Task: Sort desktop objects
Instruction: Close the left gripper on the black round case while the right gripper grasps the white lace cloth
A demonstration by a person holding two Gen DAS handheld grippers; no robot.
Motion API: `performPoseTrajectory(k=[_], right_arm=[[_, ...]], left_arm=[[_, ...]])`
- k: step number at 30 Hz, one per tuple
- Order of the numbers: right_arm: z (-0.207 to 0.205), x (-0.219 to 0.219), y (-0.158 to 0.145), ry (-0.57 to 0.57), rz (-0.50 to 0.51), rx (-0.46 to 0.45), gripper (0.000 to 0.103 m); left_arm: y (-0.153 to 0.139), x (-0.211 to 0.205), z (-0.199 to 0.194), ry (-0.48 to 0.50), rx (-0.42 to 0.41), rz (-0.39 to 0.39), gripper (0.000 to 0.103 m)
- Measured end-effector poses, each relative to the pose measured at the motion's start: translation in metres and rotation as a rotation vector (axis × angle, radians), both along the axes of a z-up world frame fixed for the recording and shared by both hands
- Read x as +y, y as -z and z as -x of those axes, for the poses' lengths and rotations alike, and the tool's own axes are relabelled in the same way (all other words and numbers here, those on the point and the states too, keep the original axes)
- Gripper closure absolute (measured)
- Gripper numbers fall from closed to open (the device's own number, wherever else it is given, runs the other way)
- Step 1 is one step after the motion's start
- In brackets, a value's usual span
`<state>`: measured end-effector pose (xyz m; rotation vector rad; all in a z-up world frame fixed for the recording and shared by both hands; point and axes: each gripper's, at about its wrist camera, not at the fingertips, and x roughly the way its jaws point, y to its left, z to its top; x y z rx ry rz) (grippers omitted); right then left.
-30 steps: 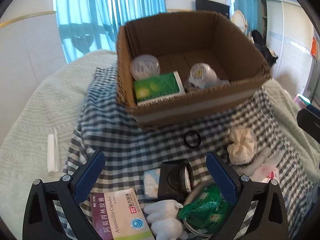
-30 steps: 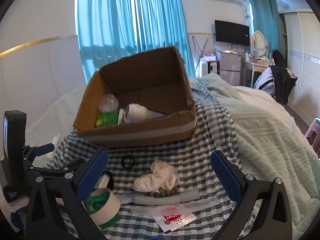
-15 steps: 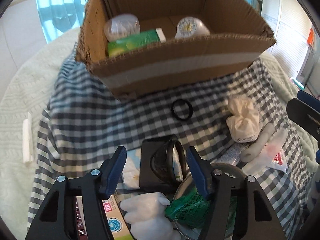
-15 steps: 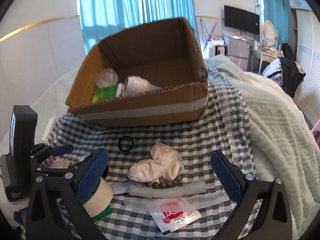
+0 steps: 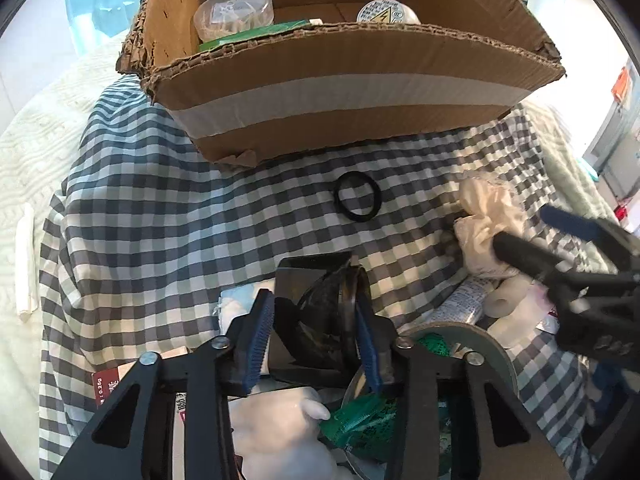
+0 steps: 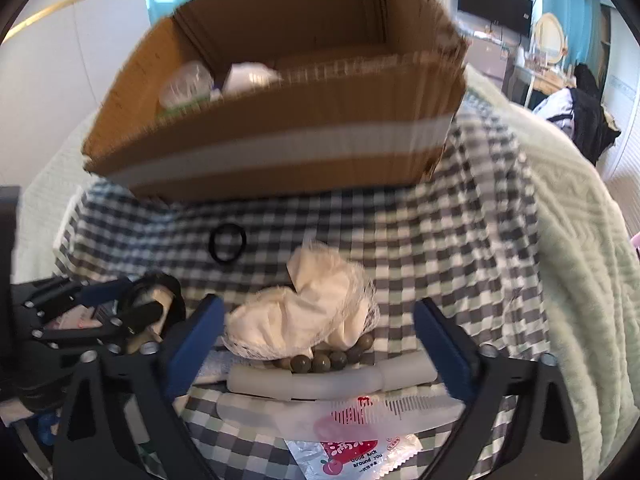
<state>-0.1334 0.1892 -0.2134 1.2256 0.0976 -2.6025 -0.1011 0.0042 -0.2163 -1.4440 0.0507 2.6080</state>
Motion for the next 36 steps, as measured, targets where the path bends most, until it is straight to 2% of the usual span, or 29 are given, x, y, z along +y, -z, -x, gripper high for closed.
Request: performPoseTrajectory(k=[2, 3, 4, 6, 10, 14, 22, 36], right_arm=[[-0.001, -0.004, 0.007, -0.018, -0.023, -0.029, 0.024], [-0.002, -0.005, 0.008, -0.026, -0.030, -0.032, 0.033], [-0.003, -0.007, 0.010, -0.036, -0.034, -0.035, 0.050], [-0.004, -0.008, 0.011, -0.047, -0.036, -0.045, 0.073], [-0.008, -0.003, 0.008, -0.055, -0.014, -0.037, 0.090], [-0.014, 0.001, -0.002, -0.047, 0.001, -0.004, 0.096], [-0.028, 0.010, -0.025, -0.023, 0.018, 0.066, 0.096], [-0.059, 0.016, -0.069, -0.012, 0.030, 0.205, 0.096]], left_arm=[[-0.004, 0.002, -0.003, 0.022, 0.016, -0.014, 0.077], [-0.005, 0.003, -0.004, 0.026, 0.022, -0.008, 0.077], [-0.006, 0.004, -0.006, 0.031, 0.026, -0.004, 0.077], [-0.008, 0.004, -0.007, 0.034, 0.030, -0.012, 0.079], [-0.015, 0.000, -0.009, 0.040, 0.052, -0.025, 0.082], [-0.025, 0.001, -0.013, 0.058, 0.096, -0.025, 0.088], [-0.048, 0.001, -0.022, 0.073, 0.177, -0.023, 0.095], [-0.095, 0.002, -0.045, 0.072, 0.313, -0.049, 0.096]])
